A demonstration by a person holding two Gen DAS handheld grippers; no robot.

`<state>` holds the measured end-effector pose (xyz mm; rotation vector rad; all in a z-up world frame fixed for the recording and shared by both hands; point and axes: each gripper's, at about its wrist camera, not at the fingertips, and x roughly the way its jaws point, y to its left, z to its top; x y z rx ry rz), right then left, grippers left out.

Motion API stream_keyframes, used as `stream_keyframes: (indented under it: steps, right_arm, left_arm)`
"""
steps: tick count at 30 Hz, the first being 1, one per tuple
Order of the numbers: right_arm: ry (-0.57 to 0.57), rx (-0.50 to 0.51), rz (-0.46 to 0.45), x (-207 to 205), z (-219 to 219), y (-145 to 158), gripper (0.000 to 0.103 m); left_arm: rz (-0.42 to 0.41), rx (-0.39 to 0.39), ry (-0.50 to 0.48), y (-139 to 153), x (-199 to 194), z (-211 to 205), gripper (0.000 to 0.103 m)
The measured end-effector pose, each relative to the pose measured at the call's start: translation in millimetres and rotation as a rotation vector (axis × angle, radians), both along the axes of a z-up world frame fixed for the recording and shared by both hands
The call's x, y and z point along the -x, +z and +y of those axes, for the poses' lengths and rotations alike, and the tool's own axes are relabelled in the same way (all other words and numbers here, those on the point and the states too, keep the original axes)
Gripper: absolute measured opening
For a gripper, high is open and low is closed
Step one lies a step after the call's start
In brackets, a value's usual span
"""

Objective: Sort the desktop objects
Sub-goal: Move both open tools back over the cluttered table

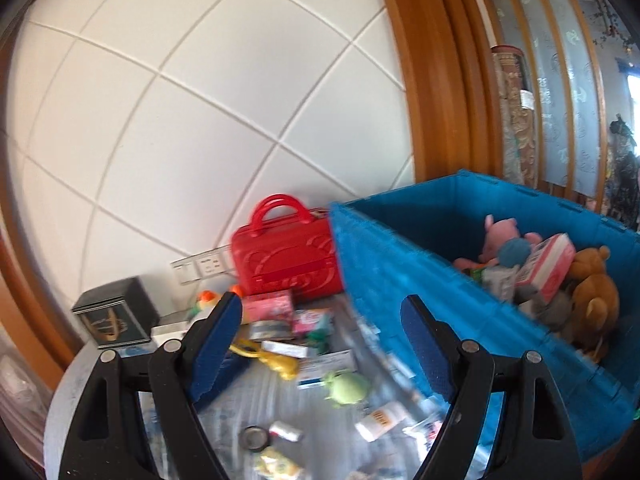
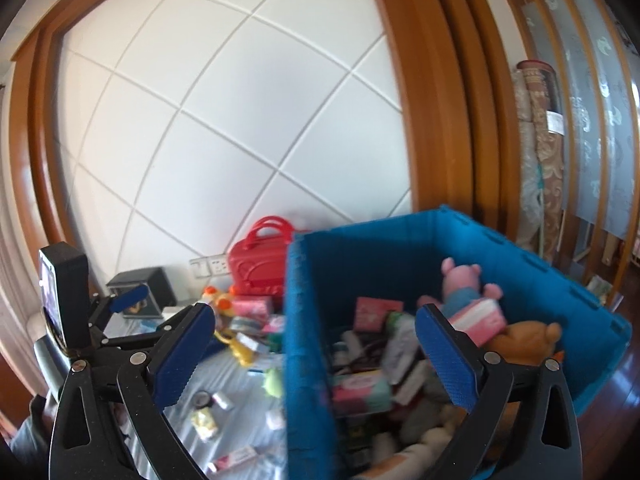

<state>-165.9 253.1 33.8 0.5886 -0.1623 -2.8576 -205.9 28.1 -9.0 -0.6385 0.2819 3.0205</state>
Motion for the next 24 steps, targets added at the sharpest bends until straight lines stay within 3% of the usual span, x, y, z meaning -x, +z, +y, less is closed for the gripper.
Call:
stream_keyframes:
  steps: [7, 14, 24]
  right_arm:
    - [0.06, -0.018, -0.051, -2, -72, -17, 0.102]
    - [0.09, -0.012, -0.092, -2, -124, -36, 0.103]
    - [0.157, -0.056, -0.178, 18, -162, -71, 0.103]
  left_arm:
    - [-0.001, 0.049, 0.089, -16, -18, -73, 0.082]
    - [-0.012, 0.044, 0.16, -29, -31, -136, 0.082]
    - [-0.043, 0.031, 0.226, -62, -25, -170, 0.082]
